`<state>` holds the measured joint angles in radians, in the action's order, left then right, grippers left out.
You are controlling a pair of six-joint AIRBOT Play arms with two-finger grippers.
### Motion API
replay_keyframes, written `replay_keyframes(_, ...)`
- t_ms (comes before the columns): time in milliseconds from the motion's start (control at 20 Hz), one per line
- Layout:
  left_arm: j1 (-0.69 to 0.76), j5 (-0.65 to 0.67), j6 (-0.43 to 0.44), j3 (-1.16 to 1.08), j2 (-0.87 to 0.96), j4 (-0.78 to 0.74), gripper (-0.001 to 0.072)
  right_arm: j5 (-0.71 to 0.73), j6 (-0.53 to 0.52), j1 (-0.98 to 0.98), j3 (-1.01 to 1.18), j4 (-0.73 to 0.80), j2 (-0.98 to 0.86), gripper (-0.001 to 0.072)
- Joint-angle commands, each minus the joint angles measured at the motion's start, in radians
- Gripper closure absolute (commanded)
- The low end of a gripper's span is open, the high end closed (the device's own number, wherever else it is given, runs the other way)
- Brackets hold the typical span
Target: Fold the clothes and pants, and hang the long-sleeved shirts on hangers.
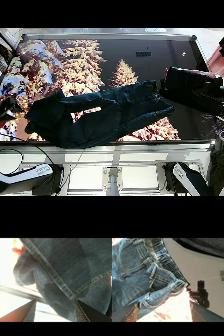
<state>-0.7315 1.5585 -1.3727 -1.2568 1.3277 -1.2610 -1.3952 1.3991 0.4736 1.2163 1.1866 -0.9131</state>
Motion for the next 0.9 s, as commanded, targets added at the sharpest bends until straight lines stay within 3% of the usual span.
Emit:
replay_keyframes(0,-0.158,-0.133,0.16,0.178,0.044,0.172,0.0165,-0.002,0.029,-0.001,0.0,-0.011,0.0,0.0024)
replay_keyframes(450,-0.179,-0.459,0.185,0.208,0.098,0.147,0.0163,0.004,0.029,-0.031,-0.018,-0.067,-0.008,0.0024)
replay_keyframes(600,-0.172,-0.498,0.186,0.208,0.126,0.151,0.0163,0.08,0.031,-0.153,-0.086,-0.063,-0.04,0.0024)
replay_keyframes(850,-0.165,-0.548,0.282,0.207,0.182,0.275,0.0163,0.167,0.064,-0.263,-0.101,-0.052,-0.117,0.0023)
